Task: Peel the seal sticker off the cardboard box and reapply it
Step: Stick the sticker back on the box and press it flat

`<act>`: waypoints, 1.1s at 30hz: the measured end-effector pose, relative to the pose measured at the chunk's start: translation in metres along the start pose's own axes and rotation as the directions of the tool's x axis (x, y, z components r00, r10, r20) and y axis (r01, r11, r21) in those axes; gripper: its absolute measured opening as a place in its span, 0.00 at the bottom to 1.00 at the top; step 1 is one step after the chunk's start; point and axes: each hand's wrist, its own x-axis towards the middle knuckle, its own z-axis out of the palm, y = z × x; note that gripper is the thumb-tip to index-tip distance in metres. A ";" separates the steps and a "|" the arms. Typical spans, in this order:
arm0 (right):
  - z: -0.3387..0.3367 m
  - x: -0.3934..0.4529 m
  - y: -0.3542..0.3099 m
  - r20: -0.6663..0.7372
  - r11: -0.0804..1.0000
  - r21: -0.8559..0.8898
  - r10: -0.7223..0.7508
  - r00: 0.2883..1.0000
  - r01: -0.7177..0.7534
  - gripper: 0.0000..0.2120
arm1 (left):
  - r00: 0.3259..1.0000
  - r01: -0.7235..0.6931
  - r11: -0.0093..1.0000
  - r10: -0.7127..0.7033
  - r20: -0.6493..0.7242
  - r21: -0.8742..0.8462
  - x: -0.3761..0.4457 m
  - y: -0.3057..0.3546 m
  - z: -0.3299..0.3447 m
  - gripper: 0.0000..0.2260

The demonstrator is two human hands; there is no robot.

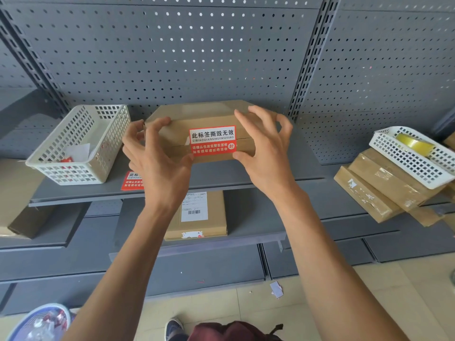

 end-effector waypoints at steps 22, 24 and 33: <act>0.012 -0.004 0.007 -0.148 0.998 0.024 0.057 0.987 -0.054 0.36 | 0.999 -0.037 0.999 0.038 -0.020 0.038 -0.009 0.001 0.013 0.34; 0.012 -0.005 0.009 -0.149 0.998 0.029 0.055 0.987 -0.051 0.35 | 0.999 -0.042 0.999 0.042 -0.015 0.032 -0.009 -0.001 0.014 0.34; 0.012 -0.012 0.023 -0.154 1.000 0.012 0.025 0.988 -0.023 0.35 | 0.997 -0.069 0.998 0.069 0.018 -0.011 -0.014 -0.005 0.017 0.32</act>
